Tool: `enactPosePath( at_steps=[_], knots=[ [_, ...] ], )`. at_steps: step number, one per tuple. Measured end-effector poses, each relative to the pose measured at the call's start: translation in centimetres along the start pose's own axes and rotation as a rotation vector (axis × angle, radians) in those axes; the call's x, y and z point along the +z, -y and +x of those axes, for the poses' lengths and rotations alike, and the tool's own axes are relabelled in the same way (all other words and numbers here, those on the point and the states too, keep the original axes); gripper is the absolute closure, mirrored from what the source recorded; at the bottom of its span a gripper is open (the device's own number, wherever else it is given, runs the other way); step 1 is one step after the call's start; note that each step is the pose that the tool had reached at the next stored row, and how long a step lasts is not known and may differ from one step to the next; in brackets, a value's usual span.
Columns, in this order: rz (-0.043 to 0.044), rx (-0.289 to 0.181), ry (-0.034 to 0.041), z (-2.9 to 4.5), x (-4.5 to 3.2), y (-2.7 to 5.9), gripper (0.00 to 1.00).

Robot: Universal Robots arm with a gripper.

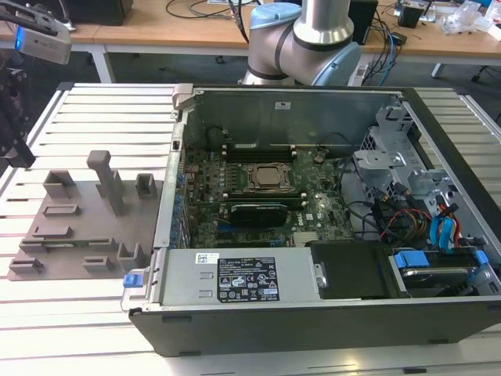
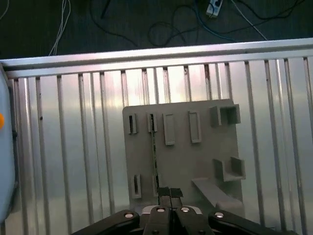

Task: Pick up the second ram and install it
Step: 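Pick up the second ram and move it above second insertion slot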

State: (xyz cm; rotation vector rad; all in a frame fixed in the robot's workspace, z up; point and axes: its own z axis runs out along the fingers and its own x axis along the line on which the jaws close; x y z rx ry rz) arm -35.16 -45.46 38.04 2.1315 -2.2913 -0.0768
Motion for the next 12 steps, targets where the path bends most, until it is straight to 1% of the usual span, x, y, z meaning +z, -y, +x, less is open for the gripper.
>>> enactPosePath(
  at_steps=[1, 6, 7, 8, 9, 10, 12],
  knots=[
    [-0.0004, -0.014, -0.0006, 0.00, 0.00, 0.00, 0.89],
    [-0.0004, -0.014, -0.0006, 0.00, 0.00, 0.00, 0.89],
    [-0.0004, -0.014, -0.0006, 0.00, 0.00, 0.00, 0.76],
    [-0.0004, -0.014, -0.0006, 0.00, 0.00, 0.00, 0.71],
    [-0.0004, -0.014, -0.0006, 0.00, 0.00, 0.00, 0.71],
    [-0.0004, -0.015, -0.0006, 0.00, 0.00, 0.00, 0.64],
    [-0.0004, -0.015, -0.0007, 0.00, 0.00, 0.00, 0.64]
  ],
)
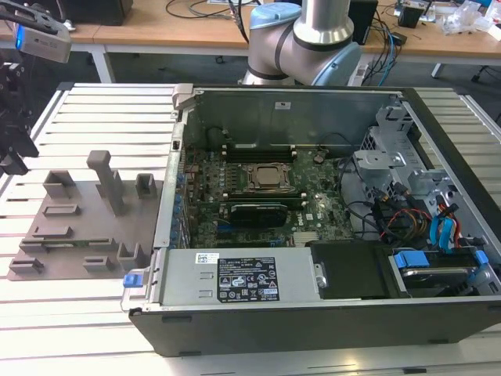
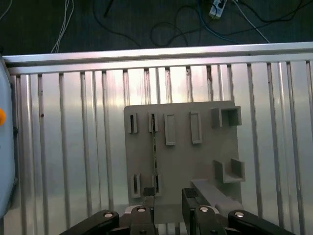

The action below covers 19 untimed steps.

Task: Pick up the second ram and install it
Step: 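Pick up the second ram and move it above second insertion slot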

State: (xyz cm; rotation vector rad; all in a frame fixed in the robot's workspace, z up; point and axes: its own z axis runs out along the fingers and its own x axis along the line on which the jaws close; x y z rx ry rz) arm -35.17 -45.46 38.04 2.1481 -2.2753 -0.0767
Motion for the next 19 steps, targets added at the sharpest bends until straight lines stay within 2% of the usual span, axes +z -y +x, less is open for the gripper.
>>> enactPosePath(
  at_steps=[13, 16, 19],
  knots=[
    [0.0000, 0.000, 0.0000, 0.02, 0.85, 0.04, 0.64],
    [0.0000, 0.000, 0.0000, 0.03, 1.13, 0.05, 0.64],
    [0.0000, 0.000, 0.0001, 0.05, 1.80, 0.08, 0.64]
  ],
)
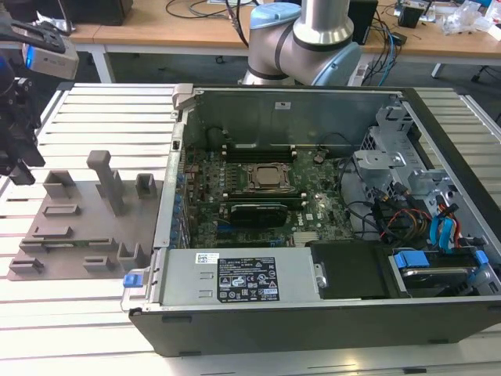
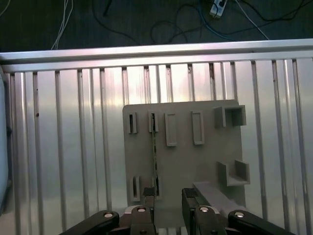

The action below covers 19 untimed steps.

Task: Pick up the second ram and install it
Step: 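Pick up the second ram and move it above second insertion slot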

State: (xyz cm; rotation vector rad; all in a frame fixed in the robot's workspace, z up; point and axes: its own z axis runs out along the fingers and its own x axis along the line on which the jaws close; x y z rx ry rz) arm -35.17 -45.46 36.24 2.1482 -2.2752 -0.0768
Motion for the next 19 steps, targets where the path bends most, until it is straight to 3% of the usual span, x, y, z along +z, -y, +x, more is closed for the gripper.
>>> enactPosePath(
  at_steps=[4, 19],
  knots=[
    [0.0000, 0.000, 0.0000, 0.03, 1.05, 0.05, 0.64],
    [0.0000, 0.000, -0.0001, 0.09, 3.52, 0.16, 0.64]
  ],
)
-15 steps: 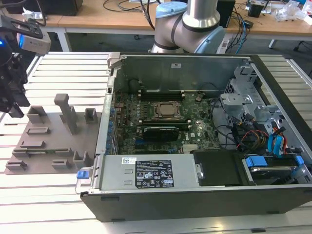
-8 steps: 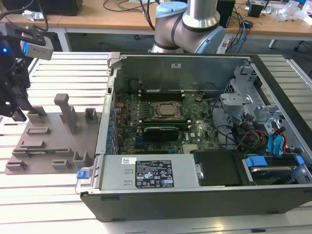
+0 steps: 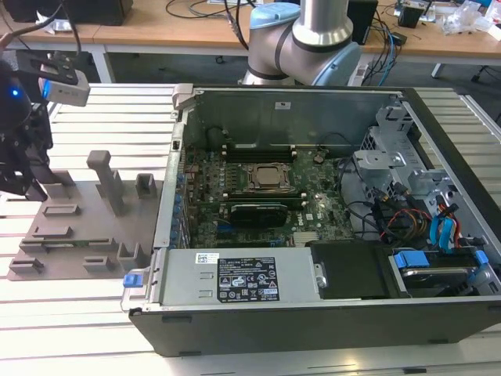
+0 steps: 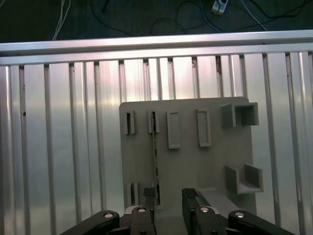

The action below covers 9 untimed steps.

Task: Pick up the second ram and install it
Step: 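Pick up the second ram and move it above second insertion slot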

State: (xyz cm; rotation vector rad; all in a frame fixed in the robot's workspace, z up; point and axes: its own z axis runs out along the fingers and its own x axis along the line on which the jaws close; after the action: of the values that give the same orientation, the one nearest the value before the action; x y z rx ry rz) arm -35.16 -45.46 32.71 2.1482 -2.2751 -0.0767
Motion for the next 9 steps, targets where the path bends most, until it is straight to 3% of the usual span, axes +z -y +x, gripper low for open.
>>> enactPosePath(
  at_steps=[9],
  knots=[
    [0.0001, 0.000, 0.0001, 0.04, 1.45, 0.06, 0.64]
  ],
)
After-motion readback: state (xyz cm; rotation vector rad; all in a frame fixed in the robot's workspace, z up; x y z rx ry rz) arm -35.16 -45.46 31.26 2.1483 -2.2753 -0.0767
